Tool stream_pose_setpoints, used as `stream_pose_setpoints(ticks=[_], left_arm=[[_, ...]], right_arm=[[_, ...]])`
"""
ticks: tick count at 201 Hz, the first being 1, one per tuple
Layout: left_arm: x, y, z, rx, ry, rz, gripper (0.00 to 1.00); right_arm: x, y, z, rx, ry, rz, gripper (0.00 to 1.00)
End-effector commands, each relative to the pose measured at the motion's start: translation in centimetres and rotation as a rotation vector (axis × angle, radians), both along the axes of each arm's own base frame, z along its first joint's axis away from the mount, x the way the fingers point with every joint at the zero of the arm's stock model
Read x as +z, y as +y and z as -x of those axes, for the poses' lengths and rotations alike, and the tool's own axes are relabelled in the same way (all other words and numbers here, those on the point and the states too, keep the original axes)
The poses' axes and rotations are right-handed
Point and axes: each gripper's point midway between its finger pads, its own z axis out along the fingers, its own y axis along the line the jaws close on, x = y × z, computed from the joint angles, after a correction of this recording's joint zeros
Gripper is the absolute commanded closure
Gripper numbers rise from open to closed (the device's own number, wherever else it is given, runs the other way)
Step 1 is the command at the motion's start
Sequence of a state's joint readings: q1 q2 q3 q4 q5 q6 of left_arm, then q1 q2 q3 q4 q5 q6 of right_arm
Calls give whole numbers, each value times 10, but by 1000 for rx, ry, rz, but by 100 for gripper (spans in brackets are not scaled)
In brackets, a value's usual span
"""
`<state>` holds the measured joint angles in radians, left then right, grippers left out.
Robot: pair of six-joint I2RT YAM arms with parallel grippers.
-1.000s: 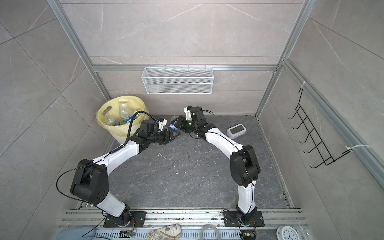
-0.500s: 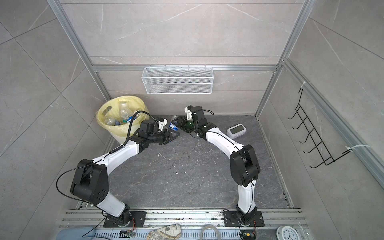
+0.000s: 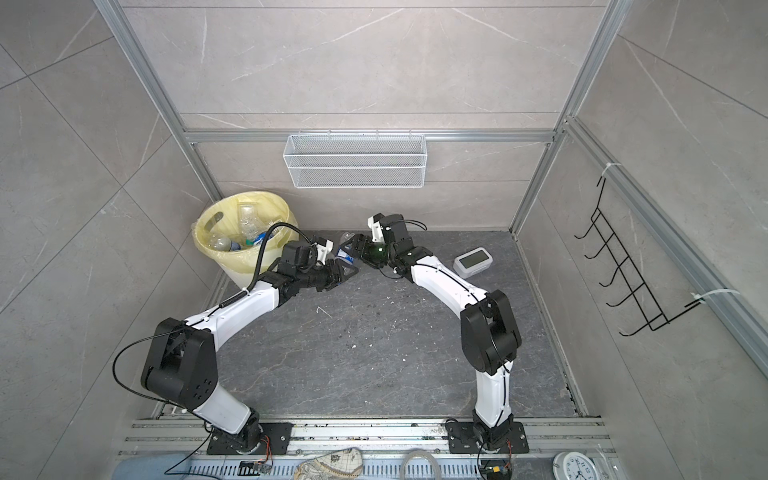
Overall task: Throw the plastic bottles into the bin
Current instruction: 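Lift the blue-label bottle with the right gripper while the left gripper grasps its middle, then raise the blue-label bottle over the bin with the left gripper and release it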
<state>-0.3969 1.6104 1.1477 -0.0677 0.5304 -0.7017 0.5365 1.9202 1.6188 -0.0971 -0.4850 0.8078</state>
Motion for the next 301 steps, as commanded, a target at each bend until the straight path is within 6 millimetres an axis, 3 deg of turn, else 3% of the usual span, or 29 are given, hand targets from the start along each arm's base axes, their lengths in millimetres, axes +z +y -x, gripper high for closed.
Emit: stream_pose_setpoints(ticks=[1,37,60,99,145,166,186,211,225,237,271,288,301], left_arm=[[37,7,-4,8,-126,-37,54],[52,23,-4,31,-206,-148,54],[75,49,-4,108,-257,-285,54],[144,87,-2,216,-339,-457,54],[223,136,5,382,-453,-566,54],[274,155,18,456,-553,-592,54],[327,174,39,543,-664,-576,54],[366,195,59,644,-764,-572,54],[366,203,57,677,-774,-599,55],[352,206,46,675,-746,-615,55],[275,232,-8,673,-509,-655,53],[242,241,-27,656,-395,-684,46],[230,238,-34,619,-344,-683,31]], right_arm=[[31,-18,5,-29,-68,-15,20],[49,-36,13,-61,-134,37,14],[63,-44,20,-54,-182,72,9],[96,-47,33,-45,-309,142,1],[119,-4,63,45,-464,266,1],[128,13,79,94,-505,262,1],[129,15,83,103,-509,255,1],[123,9,83,86,-510,275,1],[119,8,83,86,-504,284,1],[115,9,83,92,-493,284,1],[108,11,87,110,-467,275,1],[107,9,88,107,-462,282,1],[106,5,89,98,-463,291,1]])
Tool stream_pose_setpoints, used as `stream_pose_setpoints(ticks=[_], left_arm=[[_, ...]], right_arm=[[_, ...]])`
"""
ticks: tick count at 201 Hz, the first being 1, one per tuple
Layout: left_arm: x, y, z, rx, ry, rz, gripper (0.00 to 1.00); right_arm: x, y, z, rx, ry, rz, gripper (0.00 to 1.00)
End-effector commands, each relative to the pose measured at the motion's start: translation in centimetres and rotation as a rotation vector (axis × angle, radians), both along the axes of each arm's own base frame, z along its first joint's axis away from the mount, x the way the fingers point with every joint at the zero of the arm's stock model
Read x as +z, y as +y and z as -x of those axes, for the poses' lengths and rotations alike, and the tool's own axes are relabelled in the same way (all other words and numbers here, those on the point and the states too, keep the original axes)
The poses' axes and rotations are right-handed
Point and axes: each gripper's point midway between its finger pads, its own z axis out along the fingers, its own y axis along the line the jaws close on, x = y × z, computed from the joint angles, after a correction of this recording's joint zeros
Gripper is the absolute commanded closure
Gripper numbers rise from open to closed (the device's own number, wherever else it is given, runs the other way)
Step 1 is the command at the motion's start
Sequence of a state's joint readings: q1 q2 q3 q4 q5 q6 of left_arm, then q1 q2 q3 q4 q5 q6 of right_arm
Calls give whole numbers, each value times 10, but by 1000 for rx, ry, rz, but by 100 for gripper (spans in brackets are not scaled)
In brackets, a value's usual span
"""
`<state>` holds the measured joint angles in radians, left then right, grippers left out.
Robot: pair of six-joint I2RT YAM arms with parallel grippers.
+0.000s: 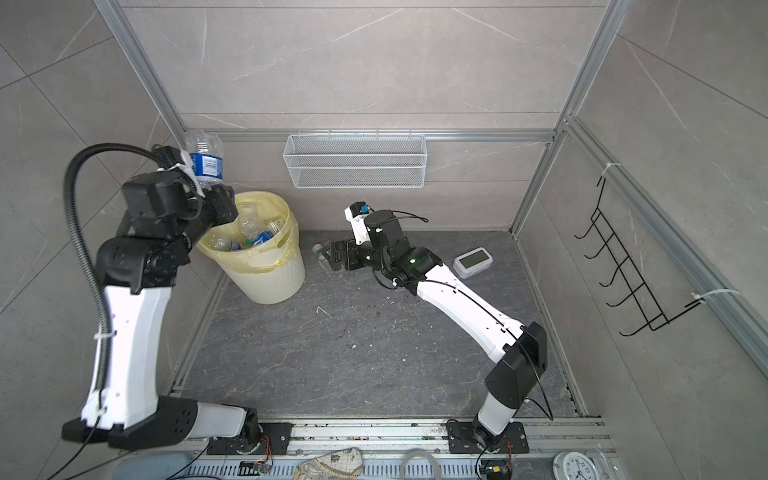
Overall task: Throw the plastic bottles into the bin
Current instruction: 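Raise the blue-label bottle over the bin with the left gripper and release it, then return the left gripper from the bin while the right gripper approaches the green-label bottle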
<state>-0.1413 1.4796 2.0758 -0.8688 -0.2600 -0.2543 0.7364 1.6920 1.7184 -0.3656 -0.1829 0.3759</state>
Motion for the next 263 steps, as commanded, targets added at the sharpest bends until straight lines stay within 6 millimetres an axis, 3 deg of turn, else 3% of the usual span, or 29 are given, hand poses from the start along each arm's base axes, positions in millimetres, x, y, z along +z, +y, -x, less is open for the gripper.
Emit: stream_pose_setpoints(ticks=[1,31,64,112,159,184,207,263], left_arm=[[-55,-6,-26,-33,187,37,29],[-49,-14,-22,-74,180,70,1],[-34,-18,-9,-97,129,103,0],[-29,-28,8,-152,107,149,0],[-35,-71,21,-329,89,280,0],[-49,-100,27,-438,95,370,0],[-77,-118,29,-499,127,481,0],[-154,-126,42,-523,206,543,0]], right_arm=[[5,-9,8,-4,-8,9,1],[5,-13,11,-11,-13,20,1],[0,-9,9,-8,3,8,1],[-7,-6,2,-27,20,3,1],[-32,-9,-14,-57,60,33,1],[-50,-13,-28,-82,68,49,1],[-71,-11,-42,-85,83,80,1],[-142,3,-80,-118,114,212,1]])
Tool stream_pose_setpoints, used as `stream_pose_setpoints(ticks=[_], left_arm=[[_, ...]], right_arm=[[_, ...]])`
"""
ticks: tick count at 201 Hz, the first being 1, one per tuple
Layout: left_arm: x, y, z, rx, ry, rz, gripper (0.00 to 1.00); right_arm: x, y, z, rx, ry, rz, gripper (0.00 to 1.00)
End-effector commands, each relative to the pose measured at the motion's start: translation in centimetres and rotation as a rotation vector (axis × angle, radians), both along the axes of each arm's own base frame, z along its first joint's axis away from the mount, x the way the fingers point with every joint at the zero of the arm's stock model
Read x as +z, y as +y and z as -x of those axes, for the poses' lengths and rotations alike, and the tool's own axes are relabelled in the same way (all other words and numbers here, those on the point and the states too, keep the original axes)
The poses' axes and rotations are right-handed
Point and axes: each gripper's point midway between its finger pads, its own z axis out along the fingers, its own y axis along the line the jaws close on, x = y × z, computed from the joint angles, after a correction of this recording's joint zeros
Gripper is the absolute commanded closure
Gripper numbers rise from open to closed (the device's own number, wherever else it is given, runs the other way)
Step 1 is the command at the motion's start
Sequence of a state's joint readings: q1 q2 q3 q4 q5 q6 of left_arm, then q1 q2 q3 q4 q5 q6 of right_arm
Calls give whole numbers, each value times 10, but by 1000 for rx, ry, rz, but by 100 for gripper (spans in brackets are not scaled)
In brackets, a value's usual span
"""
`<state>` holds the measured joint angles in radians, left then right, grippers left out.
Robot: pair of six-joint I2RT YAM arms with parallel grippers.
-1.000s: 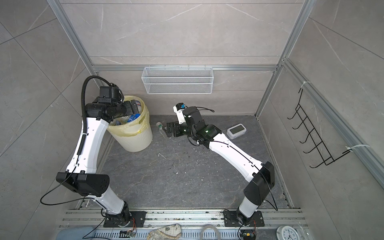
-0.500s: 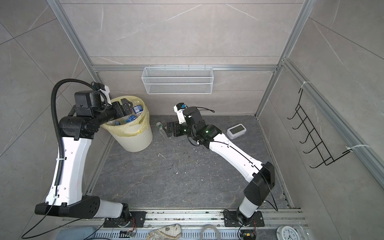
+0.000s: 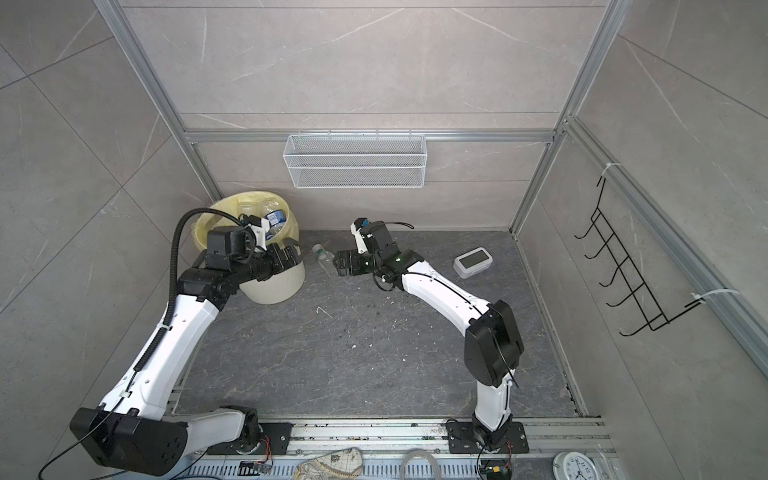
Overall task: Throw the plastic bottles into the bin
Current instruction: 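Return the left gripper from the bin while the right gripper approaches the green-label bottle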
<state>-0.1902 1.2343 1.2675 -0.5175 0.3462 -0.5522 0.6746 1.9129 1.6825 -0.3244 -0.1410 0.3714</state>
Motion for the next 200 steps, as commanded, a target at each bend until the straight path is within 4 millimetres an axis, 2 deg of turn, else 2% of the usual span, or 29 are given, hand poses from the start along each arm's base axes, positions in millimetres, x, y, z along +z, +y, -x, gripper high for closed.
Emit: stream_pose_setpoints(ticks=[1,24,31,58,86,108,118,121,125,154,163,167,200], left_arm=[[19,-10,3,-41,-106,77,0],[-13,-15,-1,-28,-53,137,0],[-22,-17,-2,-30,-39,147,0],[-41,-14,-2,-17,-49,148,0],[-40,-14,-3,-21,-58,157,0],[-48,-13,-2,-13,-23,161,0],[-50,-14,-2,-14,-20,168,0],[-50,-14,-2,-15,-17,169,0],[-51,-14,-2,-15,-15,169,0],[-54,-15,-3,-16,1,178,0],[-53,-15,-2,-17,0,179,0],[-52,-15,-2,-18,-3,179,0],[-49,-13,-3,-10,-12,180,0]], right_arm=[[-21,7,-23,-14,-31,61,1],[-53,19,-44,-13,-32,115,1],[-57,23,-48,-10,-33,113,1],[-83,40,-64,-2,-12,121,1],[-105,50,-80,-15,16,148,1],[-123,57,-89,-16,37,170,1],[-120,61,-93,-18,33,169,1],[-134,61,-94,-19,50,187,1],[-139,62,-95,-20,54,193,1],[-151,70,-98,-20,58,214,1],[-161,69,-97,-21,70,233,1],[-154,71,-100,-24,57,223,1],[-159,76,-101,-15,62,214,1]])
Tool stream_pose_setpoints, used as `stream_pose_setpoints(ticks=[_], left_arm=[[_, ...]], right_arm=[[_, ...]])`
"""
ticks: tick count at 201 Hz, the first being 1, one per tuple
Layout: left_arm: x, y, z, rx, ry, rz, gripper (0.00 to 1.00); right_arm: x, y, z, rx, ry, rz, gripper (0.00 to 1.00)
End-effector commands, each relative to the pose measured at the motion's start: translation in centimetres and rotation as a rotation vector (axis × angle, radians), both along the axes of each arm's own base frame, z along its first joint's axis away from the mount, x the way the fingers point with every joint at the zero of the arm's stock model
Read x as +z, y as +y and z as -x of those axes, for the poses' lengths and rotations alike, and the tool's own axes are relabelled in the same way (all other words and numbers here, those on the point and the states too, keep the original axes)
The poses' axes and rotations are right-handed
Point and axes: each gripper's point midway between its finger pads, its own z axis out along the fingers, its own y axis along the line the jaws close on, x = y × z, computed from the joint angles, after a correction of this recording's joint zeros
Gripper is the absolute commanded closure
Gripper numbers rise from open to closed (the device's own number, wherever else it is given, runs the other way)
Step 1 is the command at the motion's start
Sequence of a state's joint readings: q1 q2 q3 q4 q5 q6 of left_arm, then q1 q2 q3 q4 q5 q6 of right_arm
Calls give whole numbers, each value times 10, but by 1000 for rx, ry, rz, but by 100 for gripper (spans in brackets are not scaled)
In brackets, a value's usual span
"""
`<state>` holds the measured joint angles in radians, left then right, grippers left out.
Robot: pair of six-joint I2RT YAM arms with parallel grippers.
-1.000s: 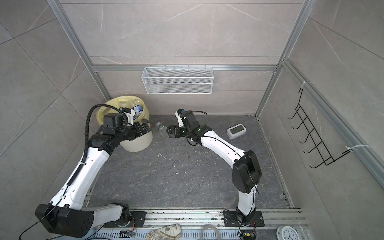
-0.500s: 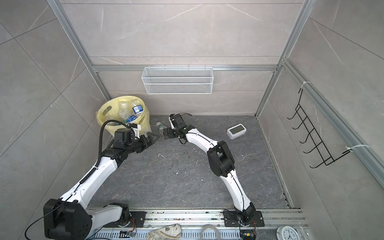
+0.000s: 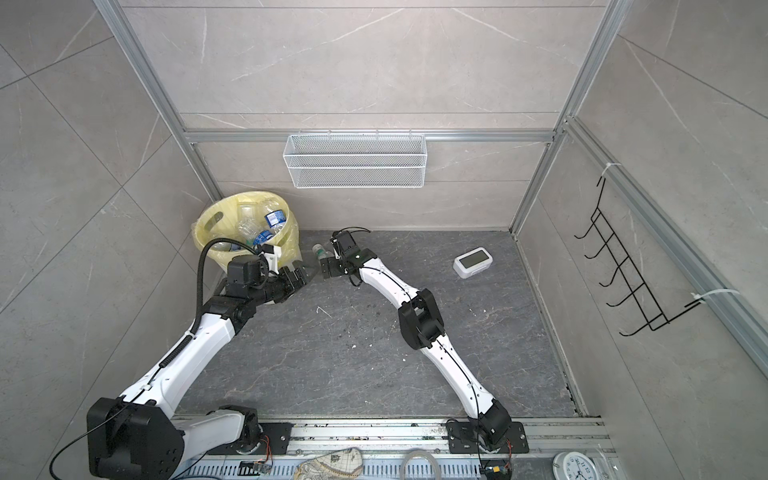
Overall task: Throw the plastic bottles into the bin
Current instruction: 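Return the left gripper from the bin while the right gripper approaches the green-label bottle, then grasp the lying green-label bottle's base with the right gripper and lift it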
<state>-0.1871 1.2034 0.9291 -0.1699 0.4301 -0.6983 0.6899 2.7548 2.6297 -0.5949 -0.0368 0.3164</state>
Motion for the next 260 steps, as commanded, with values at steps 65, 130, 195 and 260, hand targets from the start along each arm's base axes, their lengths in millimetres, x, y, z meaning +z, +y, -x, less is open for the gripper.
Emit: stream_pose_setpoints(ticks=[65,130,195,260], left_arm=[[19,0,-5,-8,-58,37,0],[20,0,-5,-8,-58,44,0],[19,-1,-5,-13,-52,56,0],[20,3,-6,-3,-49,68,0]], right_arm=[[-19,4,2,-21,29,11,5],[-28,11,2,-30,52,-27,12],[-26,19,2,-27,41,-51,25],[-22,19,6,-23,49,-50,38]])
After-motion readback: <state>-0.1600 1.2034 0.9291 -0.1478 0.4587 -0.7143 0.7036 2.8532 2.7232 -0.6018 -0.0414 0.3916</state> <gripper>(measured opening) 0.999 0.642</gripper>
